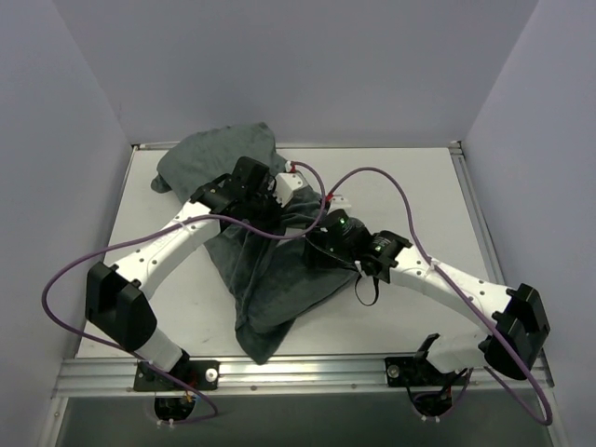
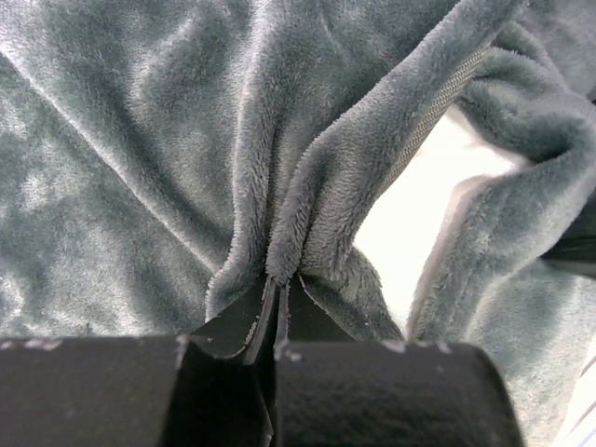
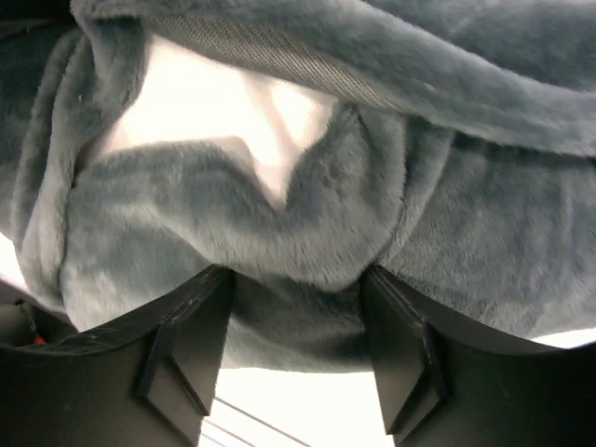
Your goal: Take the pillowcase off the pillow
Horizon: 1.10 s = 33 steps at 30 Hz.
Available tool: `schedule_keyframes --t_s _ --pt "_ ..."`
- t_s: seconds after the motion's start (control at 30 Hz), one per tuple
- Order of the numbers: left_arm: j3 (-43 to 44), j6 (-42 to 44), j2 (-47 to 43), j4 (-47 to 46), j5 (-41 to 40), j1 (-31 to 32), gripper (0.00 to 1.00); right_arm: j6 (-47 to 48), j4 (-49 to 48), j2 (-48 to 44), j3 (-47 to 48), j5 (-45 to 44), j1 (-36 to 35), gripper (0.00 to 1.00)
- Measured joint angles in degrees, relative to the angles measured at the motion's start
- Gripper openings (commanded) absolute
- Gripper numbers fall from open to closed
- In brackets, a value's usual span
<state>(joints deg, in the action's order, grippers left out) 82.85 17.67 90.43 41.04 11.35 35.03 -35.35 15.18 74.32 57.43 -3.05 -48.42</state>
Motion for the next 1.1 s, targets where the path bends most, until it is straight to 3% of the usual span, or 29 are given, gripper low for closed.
schedule_keyframes --t_s 0.03,0.07,0.1,0.27,0.57,0.73,0.77,0.8,0.9,0.93,0.97,1.03,1.1 --pt "0.0 -0.2 0.0 0.0 0.0 0.0 0.02 -0.2 0.0 0.8 0.7 -0.6 -0.3 0.44" --pt "0.0 -0.5 0.0 0.0 0.0 -0.1 0.02 -0.5 0.0 1.4 1.2 -1.0 -0.4 0.18" --pt "0.0 -0.9 0.0 0.0 0.0 -0.2 0.02 -0.5 -0.2 2.1 1.9 -1.6 -0.4 0.0" --pt "0.2 -2.4 0.2 -1.3 -1.8 -3.0 0.02 -1.4 -0.2 3.3 2.6 -2.1 0.6 0.0" --pt "2.9 -7.0 3.7 -4.9 -2.1 -21.7 0.02 -3.3 -1.5 -11.9 -8.2 -1.0 5.6 0.0" --pt "2.9 -7.4 3.9 -4.8 -0.5 -25.7 0.03 -3.5 -8.9 -12.2 -12.5 -0.3 6.1 0.0" --pt "2.8 -7.0 3.9 -4.8 -0.3 -25.7 0.07 -3.5 -10.8 -11.0 -13.9 0.1 6.1 0.0" --pt "2.6 -6.6 3.9 -4.9 -0.2 -25.8 0.23 -3.5 -12.5 -9.5 -14.8 0.4 6.3 0.0" --pt "1.4 -4.6 3.7 -5.1 1.0 -25.8 0.45 -2.7 -16.0 -3.0 -15.3 0.9 6.8 0.0" --pt "0.9 -3.9 3.3 -5.1 1.3 -25.6 0.66 -2.2 -16.8 -0.4 -14.8 1.0 6.9 0.0" --pt "0.3 -2.7 2.7 -5.2 1.1 -25.0 0.74 -1.5 -17.2 2.1 -14.0 1.2 7.1 0.0" --pt "-1.2 -0.5 0.4 -5.2 -1.2 -22.7 0.87 -0.1 -17.1 6.5 -11.2 1.3 7.3 0.0" --pt "-2.3 1.6 -2.3 -5.3 -4.0 -19.1 0.9 1.5 -16.3 9.4 -8.3 1.3 7.5 0.0"
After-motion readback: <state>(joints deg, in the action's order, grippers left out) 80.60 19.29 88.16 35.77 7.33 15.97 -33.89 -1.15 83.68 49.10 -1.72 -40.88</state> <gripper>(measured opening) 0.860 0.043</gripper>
